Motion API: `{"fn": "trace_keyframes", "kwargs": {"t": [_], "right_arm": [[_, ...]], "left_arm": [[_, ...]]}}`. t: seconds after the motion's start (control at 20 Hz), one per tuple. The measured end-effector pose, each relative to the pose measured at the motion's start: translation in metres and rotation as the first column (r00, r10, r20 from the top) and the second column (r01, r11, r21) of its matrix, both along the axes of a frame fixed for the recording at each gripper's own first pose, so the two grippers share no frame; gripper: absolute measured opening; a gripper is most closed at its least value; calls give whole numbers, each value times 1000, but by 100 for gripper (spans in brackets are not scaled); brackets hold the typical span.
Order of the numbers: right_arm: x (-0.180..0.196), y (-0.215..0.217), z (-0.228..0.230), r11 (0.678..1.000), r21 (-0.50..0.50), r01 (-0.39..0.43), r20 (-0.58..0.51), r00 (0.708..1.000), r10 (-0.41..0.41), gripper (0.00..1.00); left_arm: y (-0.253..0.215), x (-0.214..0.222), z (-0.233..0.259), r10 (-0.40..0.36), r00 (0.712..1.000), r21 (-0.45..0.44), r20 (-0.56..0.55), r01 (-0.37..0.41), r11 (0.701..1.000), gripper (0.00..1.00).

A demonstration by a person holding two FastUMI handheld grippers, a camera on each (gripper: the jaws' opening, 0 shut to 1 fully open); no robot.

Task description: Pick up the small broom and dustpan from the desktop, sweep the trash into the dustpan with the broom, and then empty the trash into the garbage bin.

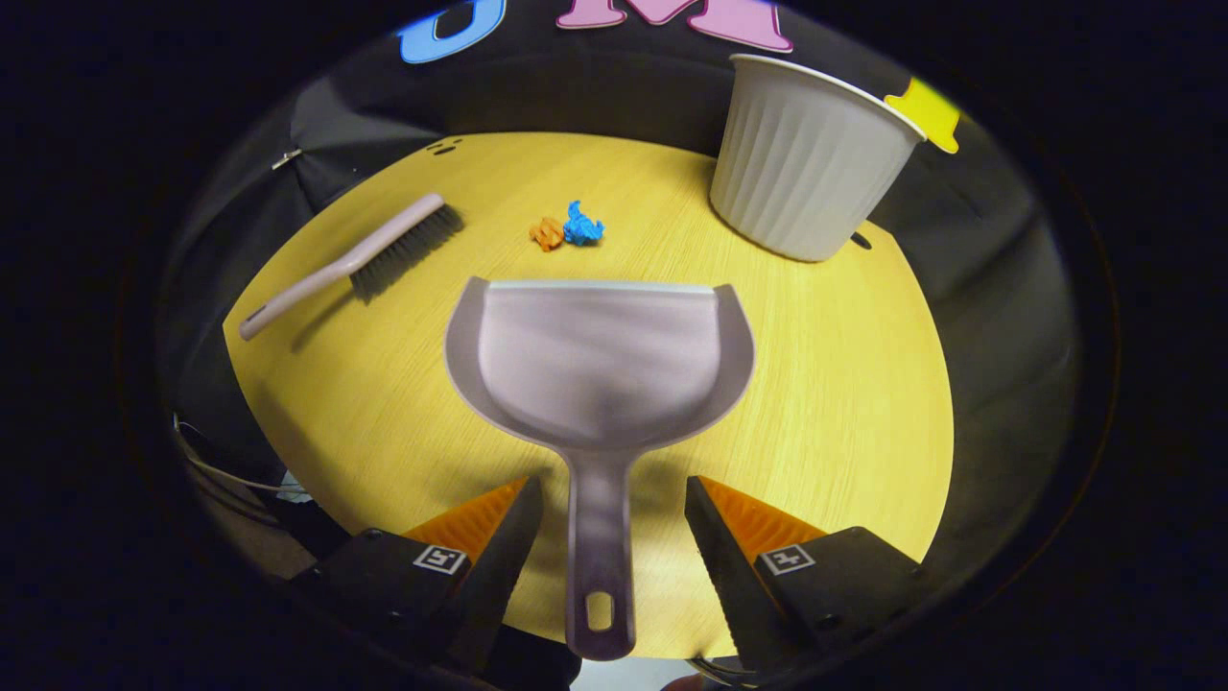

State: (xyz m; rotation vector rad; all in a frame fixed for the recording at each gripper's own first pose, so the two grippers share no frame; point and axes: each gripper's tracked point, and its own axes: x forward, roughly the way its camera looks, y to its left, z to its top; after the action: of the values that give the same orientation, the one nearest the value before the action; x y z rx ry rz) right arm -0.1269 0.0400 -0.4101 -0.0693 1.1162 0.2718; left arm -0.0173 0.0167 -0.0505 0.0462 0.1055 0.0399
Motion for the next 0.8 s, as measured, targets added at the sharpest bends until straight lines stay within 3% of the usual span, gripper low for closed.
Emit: {"fn": "trace_keyframes", "kwargs": {"t": [0.3, 0.4, 0.45, 0.55, 0.7, 0.75, 0.8], "right_arm": [[5, 3, -21, 1000, -29, 5, -93, 996, -7, 89], [6, 6, -27, 1000, -20, 11, -124, 992, -14, 77], [7, 5, -26, 1000, -19, 22, -134, 991, -24, 65], [12, 7, -28, 999, -12, 36, -149, 988, -37, 58], [13, 14, -27, 998, 17, 68, -181, 981, -64, 57], [13, 13, -28, 997, 18, 73, -186, 980, -69, 46], [13, 14, -26, 997, 14, 70, -183, 981, -66, 45]], "left_arm": [[5, -3, -5, 13, 1000, 3, -10, -13, 1000, 95], [6, -4, -6, 17, 1000, 1, -15, -17, 1000, 95], [7, -5, -7, 19, 1000, 0, -16, -19, 1000, 95], [8, -5, -9, 22, 1000, -3, -22, -22, 1000, 95], [9, -5, -15, 25, 999, -4, -42, -25, 1000, 95], [10, -6, -20, 25, 998, -6, -51, -26, 1000, 95], [11, -6, -23, 26, 998, -8, -61, -27, 1000, 95]]}}
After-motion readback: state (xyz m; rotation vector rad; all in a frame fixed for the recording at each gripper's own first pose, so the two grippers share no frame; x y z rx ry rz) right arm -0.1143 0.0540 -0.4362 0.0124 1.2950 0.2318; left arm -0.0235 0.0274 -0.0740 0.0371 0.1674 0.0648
